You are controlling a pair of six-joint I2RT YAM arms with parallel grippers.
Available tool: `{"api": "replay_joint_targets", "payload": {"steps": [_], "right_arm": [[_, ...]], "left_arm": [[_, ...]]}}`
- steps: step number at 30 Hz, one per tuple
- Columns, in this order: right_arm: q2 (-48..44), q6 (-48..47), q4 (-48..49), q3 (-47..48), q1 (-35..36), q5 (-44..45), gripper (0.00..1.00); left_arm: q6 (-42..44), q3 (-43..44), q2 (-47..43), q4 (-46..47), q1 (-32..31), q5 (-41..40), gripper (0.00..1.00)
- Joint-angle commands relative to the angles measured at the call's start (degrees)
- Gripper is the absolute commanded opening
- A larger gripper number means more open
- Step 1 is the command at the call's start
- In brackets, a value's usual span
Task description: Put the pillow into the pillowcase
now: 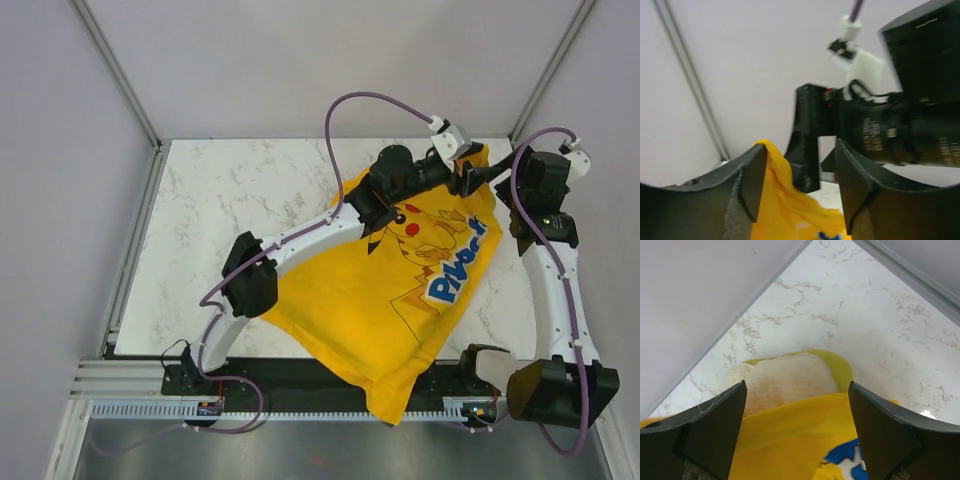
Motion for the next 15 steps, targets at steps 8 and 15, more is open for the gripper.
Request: {"api": "replay_joint_targets", "payload": {"steps": [8,15], "right_arm": [[-4.14,-1.57,3.15,-2.17,0.01,-0.9,0.91],[-3.54,-11.84,8.43,-2.43,0.62,-22.32,0.82]], "left_arm": [[10.38,7.94,1.69,-7.6,4.19,-16.88,1.0],[6.18,1.02,-9.01,-25.85,4.89,-28.02,1.0]]}}
